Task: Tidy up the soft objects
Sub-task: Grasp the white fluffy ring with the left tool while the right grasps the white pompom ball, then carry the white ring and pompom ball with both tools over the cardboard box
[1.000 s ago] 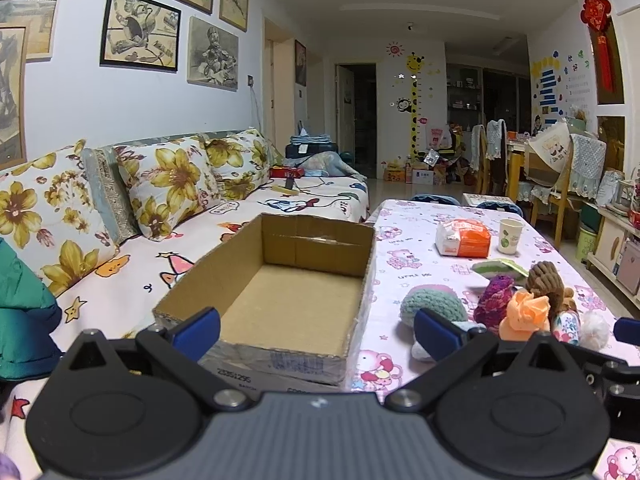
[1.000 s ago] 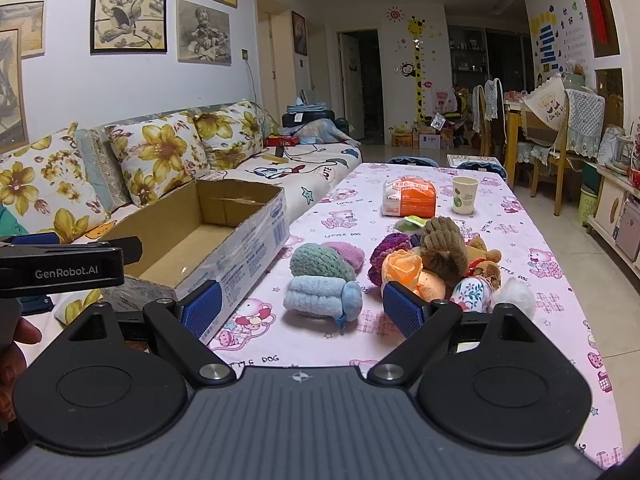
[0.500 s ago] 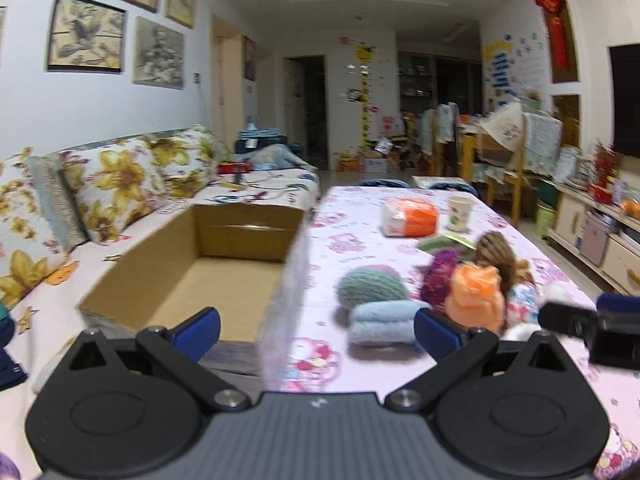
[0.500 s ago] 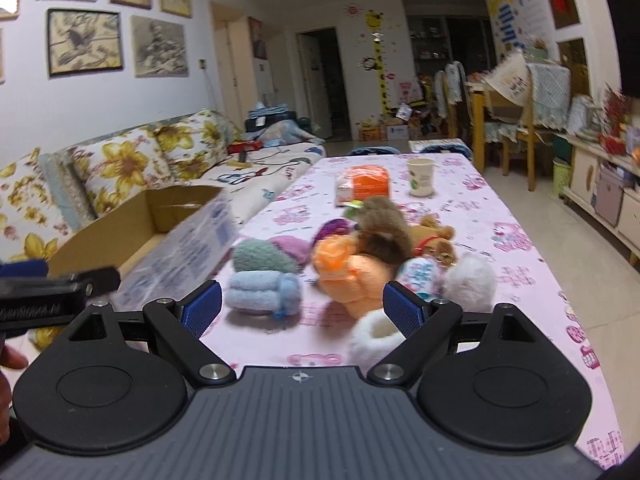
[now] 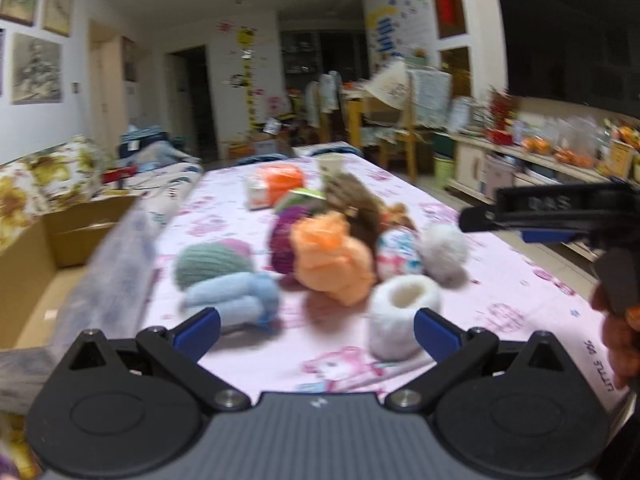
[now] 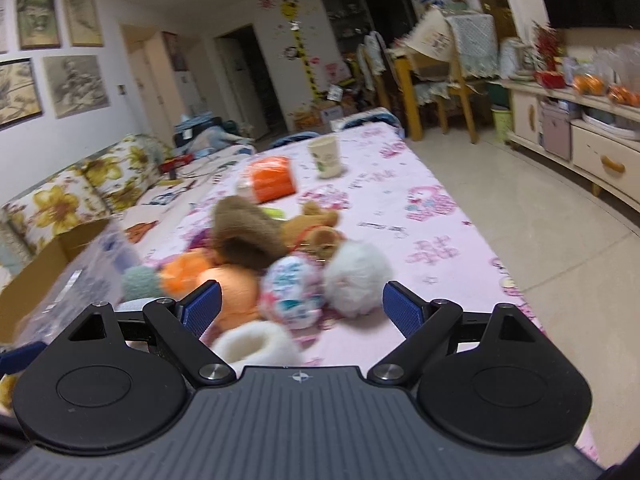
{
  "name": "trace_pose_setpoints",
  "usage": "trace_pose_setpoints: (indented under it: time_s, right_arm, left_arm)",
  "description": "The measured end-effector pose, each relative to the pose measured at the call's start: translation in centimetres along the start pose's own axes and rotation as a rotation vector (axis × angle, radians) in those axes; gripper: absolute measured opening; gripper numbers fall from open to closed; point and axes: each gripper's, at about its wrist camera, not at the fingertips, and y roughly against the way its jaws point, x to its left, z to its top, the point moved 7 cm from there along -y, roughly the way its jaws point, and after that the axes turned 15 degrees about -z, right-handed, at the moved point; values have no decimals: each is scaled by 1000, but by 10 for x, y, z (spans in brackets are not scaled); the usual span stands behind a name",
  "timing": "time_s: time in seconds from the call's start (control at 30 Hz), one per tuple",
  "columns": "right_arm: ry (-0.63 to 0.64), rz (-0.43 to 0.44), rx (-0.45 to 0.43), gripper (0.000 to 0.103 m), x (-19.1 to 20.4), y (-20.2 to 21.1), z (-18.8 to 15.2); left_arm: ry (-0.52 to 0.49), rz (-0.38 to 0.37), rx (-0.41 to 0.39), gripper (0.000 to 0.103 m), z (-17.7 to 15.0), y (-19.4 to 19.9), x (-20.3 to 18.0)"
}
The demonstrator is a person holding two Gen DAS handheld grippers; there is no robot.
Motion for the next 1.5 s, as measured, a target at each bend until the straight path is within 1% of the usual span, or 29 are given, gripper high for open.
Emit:
trace_pose_setpoints:
  time_s: [0.07, 0.23, 0.33, 0.57, 0.67, 0.77, 0.97, 1.0, 1.07, 1.17, 1.27, 1.33, 1.43, 1.5]
  right_arm:
    - [-14, -21, 16, 103, -5, -5, -1]
    - [-56, -26, 56, 103, -4, -12, -5]
    - [-83, -2, 83, 103, 1, -17, -6]
    - [-117, -8, 116, 103, -2, -29, -1]
    - [-122, -10, 122, 103, 0, -30, -2]
    - [-104, -31, 124, 103, 4, -34, 0]
    - [-112, -62, 150, 102, 2, -41, 0]
    - [-118, -65, 157, 101, 1, -40, -2]
    - [-129, -67, 177, 99, -1, -44, -2]
    - [-145, -65, 196, 90, -4, -48, 0]
    - [-130, -61, 197, 80, -2, -45, 0]
    - [-112, -54, 200, 70, 3, -47, 0]
    - [-83, -53, 191, 65, 7, -45, 2]
    - [-69, -52, 186, 64, 8, -45, 3]
  left_arm:
    - [-10, -31, 15, 102, -3, -14, -7]
    - [-46, -100, 46, 102, -8, -47, -27]
    - [-61, -126, 64, 101, -9, -64, -33]
    - [-44, -176, 114, 96, -11, -100, -34]
    - [-24, -200, 128, 91, -10, -110, -33]
    - [-12, -214, 146, 87, -9, -116, -31]
    - [31, -252, 192, 68, -10, -125, -27]
    - [34, -256, 199, 64, -11, -126, -27]
    - [40, -267, 203, 61, -11, -127, -27]
    - [46, -278, 205, 53, -10, -126, -26]
    - [56, -289, 205, 45, -10, -127, -24]
    - [63, -297, 205, 36, -9, -127, -22]
    - [77, -308, 199, 32, -8, -126, -20]
    - [79, -312, 187, 31, -7, -123, -20]
